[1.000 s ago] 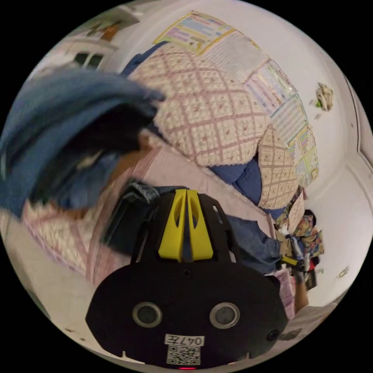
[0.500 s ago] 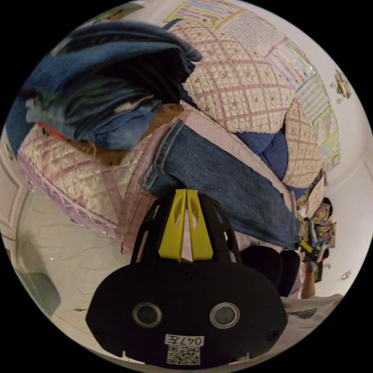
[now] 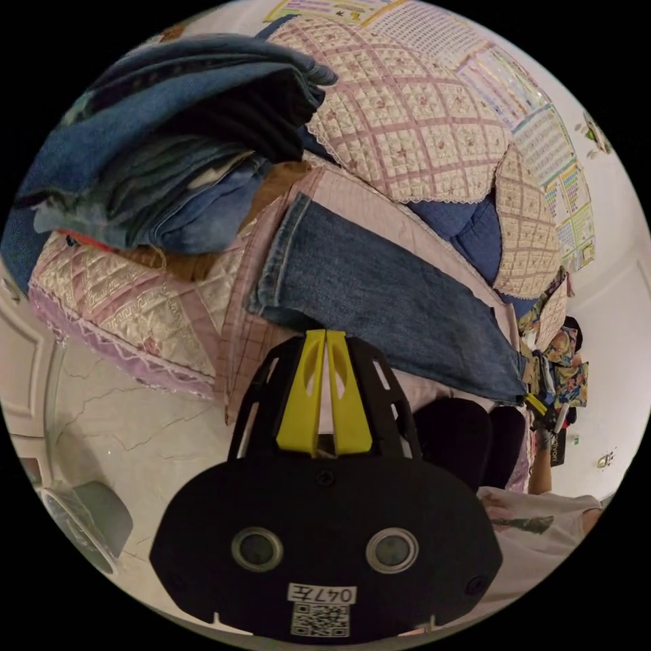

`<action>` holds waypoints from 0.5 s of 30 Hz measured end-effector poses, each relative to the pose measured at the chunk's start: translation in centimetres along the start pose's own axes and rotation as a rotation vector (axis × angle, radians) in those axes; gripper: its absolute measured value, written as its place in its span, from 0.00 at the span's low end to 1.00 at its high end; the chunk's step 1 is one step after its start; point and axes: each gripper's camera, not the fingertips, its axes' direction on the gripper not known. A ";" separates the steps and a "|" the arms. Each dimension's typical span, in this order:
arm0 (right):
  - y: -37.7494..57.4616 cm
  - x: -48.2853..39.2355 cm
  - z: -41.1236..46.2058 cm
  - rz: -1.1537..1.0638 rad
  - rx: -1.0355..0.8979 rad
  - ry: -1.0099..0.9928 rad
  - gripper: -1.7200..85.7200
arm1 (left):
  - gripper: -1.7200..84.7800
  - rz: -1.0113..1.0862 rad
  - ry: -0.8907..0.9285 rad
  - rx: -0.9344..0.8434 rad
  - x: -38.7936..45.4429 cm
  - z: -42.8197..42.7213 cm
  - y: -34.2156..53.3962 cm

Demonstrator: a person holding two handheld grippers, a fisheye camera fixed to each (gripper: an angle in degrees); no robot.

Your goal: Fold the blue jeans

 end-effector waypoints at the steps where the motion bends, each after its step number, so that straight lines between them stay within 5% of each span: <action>1: 0.1 -0.1 -0.1 -0.001 -0.001 -0.001 0.02 | 0.01 -0.009 0.008 -0.007 -0.4 0.5 0.1; 15: 1.6 -0.4 -1.9 -0.084 -0.054 0.022 0.02 | 0.01 -0.068 0.176 0.072 -3.8 -2.0 4.8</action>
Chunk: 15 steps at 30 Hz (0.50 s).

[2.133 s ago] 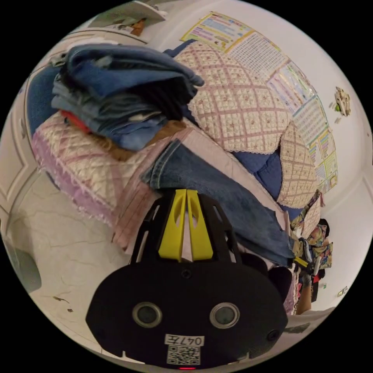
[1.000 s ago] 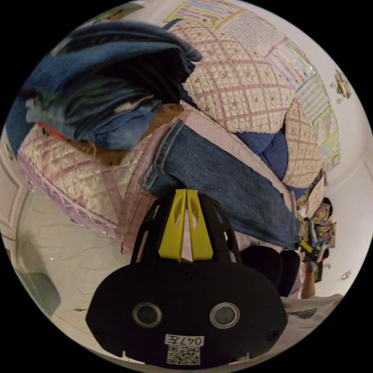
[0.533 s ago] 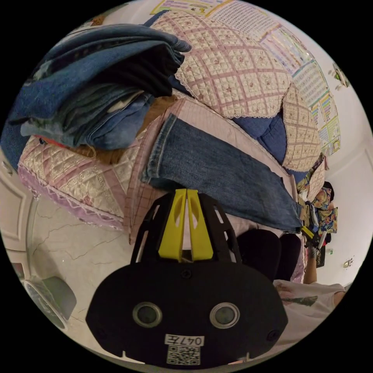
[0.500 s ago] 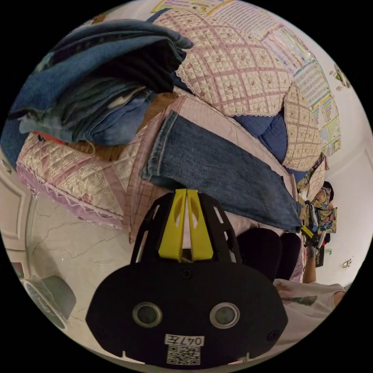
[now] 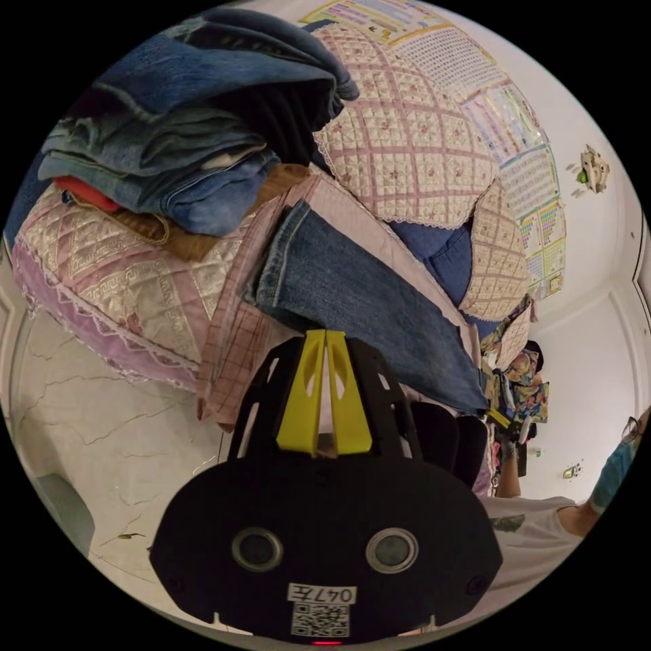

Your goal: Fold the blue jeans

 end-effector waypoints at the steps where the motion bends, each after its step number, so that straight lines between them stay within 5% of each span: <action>1: 0.1 -0.1 0.4 -0.008 -0.015 -0.008 0.02 | 0.01 -0.002 -0.001 -0.003 -0.2 0.0 0.3; 15: 3.9 0.4 0.1 -0.052 -0.038 0.015 0.02 | 0.01 -0.071 0.009 0.029 -2.9 -1.4 4.1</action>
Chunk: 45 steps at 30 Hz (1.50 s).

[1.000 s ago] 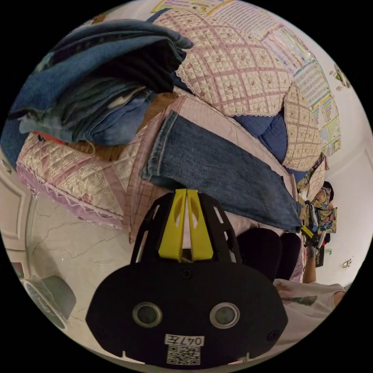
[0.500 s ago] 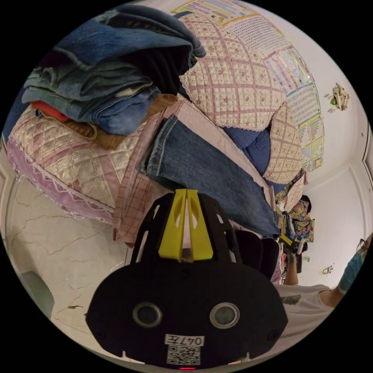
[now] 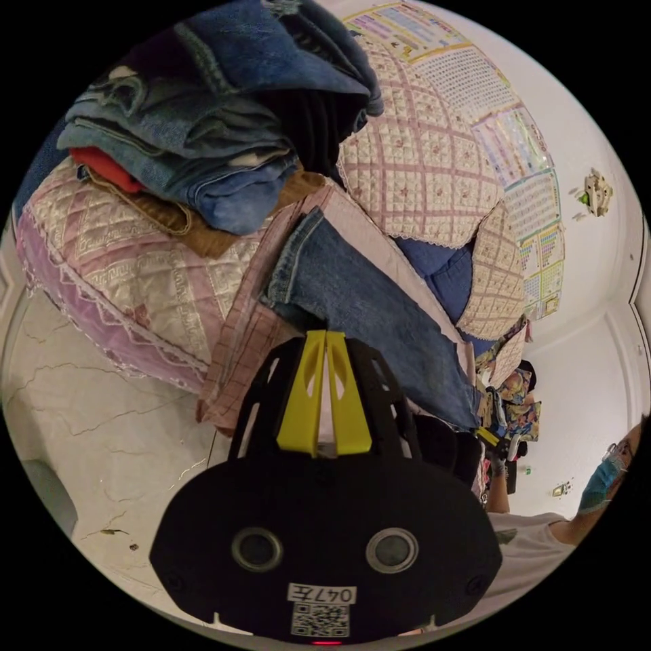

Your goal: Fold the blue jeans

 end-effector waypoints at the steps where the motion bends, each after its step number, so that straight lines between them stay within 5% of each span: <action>1: 0.8 0.4 0.1 0.015 0.013 -0.011 0.02 | 0.01 -0.005 -0.002 -0.008 -0.2 0.2 0.2; 7: 5.0 2.8 0.4 0.108 0.047 -0.117 0.03 | 0.01 -0.048 0.048 -0.021 -1.9 0.6 2.4; 15: 11.2 5.1 -1.3 0.237 0.070 -0.016 0.06 | 0.01 -0.013 0.037 -0.021 -0.1 -1.3 4.2; 20: 22.5 9.3 -0.2 0.819 0.154 -0.062 0.07 | 0.01 -0.040 0.041 -0.037 -0.3 -1.2 6.0; 29: 31.5 12.8 4.3 1.306 0.401 -0.414 0.08 | 0.01 -0.051 0.040 -0.047 1.3 -2.6 8.6; 39: 29.4 12.8 2.7 1.251 0.399 -0.232 0.01 | 0.01 -0.054 0.054 -0.062 2.9 -4.4 11.9; 45: 26.4 11.8 6.5 1.225 0.229 -0.225 0.01 | 0.01 -0.051 0.044 -0.084 3.6 -5.0 13.6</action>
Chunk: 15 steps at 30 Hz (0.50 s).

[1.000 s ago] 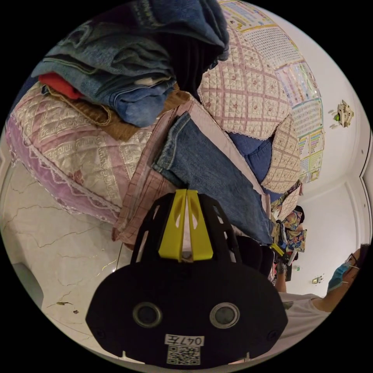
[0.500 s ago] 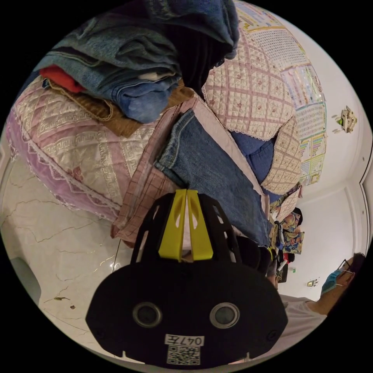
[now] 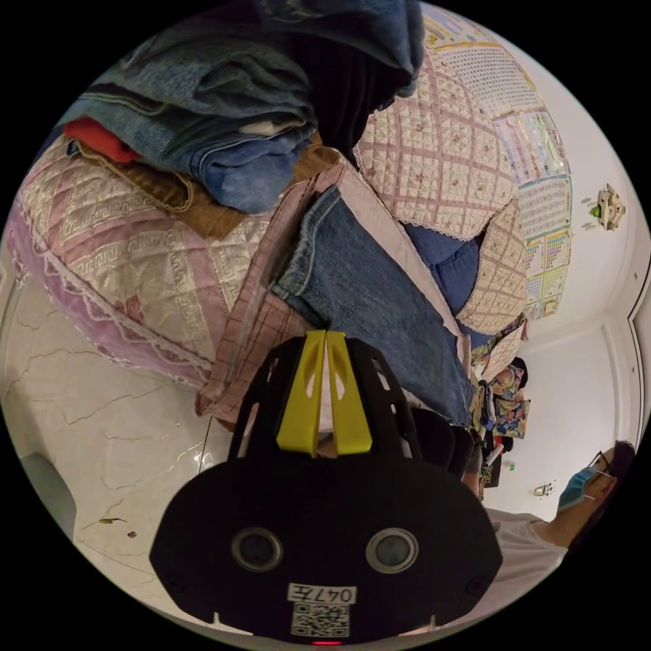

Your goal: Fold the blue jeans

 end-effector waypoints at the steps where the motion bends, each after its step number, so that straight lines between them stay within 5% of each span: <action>1: 0.1 -0.1 0.5 0.035 0.008 -0.030 0.01 | 0.01 -0.002 0.003 0.002 0.0 -0.2 0.3; 7: -1.2 -4.0 -0.2 0.041 0.086 -0.135 0.01 | 0.01 0.058 0.035 0.036 2.9 -4.2 2.1; 15: -0.5 -11.3 7.0 0.072 -0.074 0.025 0.06 | 0.01 0.012 0.000 0.002 0.4 -3.4 5.4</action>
